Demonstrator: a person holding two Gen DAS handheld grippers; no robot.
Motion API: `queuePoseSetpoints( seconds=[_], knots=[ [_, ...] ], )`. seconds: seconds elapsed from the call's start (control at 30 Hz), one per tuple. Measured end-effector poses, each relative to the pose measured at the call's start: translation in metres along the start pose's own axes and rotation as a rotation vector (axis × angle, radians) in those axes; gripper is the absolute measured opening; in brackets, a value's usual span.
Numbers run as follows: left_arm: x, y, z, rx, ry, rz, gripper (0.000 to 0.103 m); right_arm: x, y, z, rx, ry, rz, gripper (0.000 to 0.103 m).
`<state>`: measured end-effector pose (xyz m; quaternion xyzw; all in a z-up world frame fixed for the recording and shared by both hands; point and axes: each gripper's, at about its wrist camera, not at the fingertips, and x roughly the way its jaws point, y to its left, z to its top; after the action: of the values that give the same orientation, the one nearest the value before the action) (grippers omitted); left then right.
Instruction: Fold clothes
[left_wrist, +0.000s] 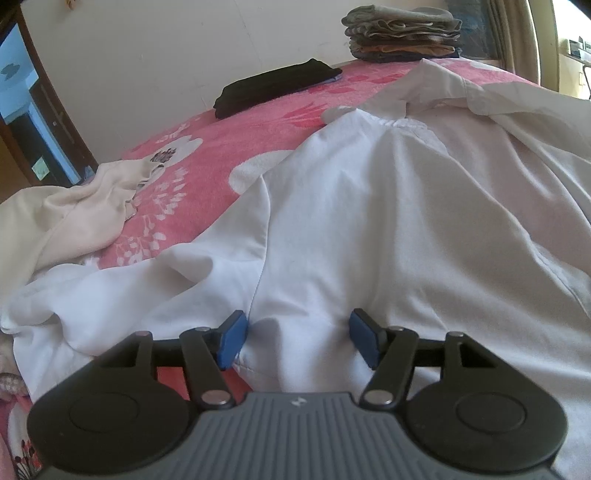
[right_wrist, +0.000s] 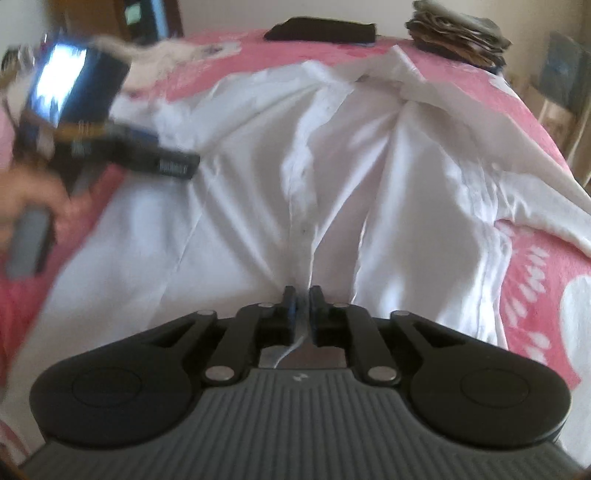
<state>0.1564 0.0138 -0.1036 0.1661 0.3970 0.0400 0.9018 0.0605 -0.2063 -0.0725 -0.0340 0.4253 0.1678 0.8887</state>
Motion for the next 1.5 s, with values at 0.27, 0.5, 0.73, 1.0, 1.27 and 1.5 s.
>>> queuePoseSetpoints(
  seconds=[0.27, 0.5, 0.73, 1.0, 1.27, 1.5],
  knots=[
    [0.000, -0.001, -0.002, 0.024, -0.025, 0.002, 0.067, -0.014, -0.038, 0.056, 0.079, -0.219, 0.115, 0.041],
    [0.001, 0.001, -0.003, 0.016, -0.037, -0.012, 0.067, 0.093, -0.097, 0.148, 0.336, -0.126, 0.256, 0.047],
    [0.005, 0.005, -0.001, 0.000, -0.036, -0.036, 0.067, 0.167, -0.115, 0.178, 0.528, -0.039, 0.313, 0.047],
    [0.007, 0.006, -0.002, -0.007, -0.049, -0.046, 0.069, 0.183, -0.098, 0.188, 0.397, -0.033, 0.284, 0.005],
    [0.007, 0.008, -0.003, -0.009, -0.054, -0.053, 0.069, 0.172, -0.084, 0.193, 0.306, -0.106, 0.228, 0.000],
    [0.007, 0.007, -0.003, -0.005, -0.059, -0.053, 0.070, 0.151, -0.057, 0.197, 0.074, -0.225, 0.033, 0.000]
  ],
)
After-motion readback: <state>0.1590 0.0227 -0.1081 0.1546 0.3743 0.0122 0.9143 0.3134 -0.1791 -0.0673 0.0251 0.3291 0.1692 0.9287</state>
